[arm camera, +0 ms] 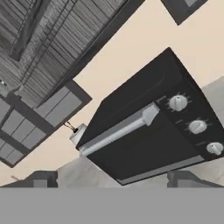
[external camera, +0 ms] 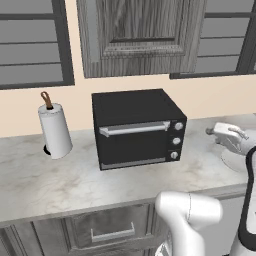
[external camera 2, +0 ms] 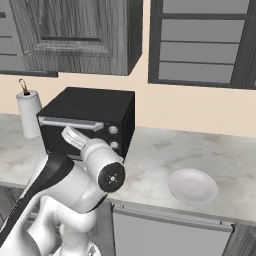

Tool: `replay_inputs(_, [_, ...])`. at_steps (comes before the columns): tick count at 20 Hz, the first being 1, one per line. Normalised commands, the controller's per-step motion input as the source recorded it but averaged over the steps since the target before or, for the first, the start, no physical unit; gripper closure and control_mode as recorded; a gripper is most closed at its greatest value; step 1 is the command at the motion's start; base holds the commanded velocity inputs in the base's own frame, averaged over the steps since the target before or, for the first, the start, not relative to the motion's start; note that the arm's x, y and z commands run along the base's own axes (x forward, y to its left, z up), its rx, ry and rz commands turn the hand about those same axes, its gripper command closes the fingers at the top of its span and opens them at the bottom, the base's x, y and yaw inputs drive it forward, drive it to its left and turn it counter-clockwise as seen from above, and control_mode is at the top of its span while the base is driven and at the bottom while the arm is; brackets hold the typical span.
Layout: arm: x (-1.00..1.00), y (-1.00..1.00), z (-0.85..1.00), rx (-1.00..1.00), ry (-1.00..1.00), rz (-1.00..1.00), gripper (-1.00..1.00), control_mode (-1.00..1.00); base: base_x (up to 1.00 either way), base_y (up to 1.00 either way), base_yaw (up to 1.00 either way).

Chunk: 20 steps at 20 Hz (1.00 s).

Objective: Pull the toaster oven rack outwards. Pick up the baguette from the plate and place it on the toaster oven rack. Close the toaster oven door fully and set the temperature to the lowest setting.

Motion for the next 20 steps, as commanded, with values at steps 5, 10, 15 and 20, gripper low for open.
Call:
replay_inputs(5, [0.44, 0.13, -0.18, -0.16, 0.08, -0.17, -1.0, -1.0, 0.0, 0.0, 0.0])
replay_inputs(10, [0.42, 0.07, -0.04, 0.0, 0.04, -0.07, -1.0, -1.0, 0.0, 0.0, 0.0])
replay_inputs(15, [0.18, -0.16, -0.28, -0.09, -0.05, -0.07, -1.0, -1.0, 0.0, 0.0, 0.0])
replay_inputs(20, [0.02, -0.02, -0.05, -0.04, 0.0, -0.03, -1.0, -1.0, 0.0, 0.0, 0.0])
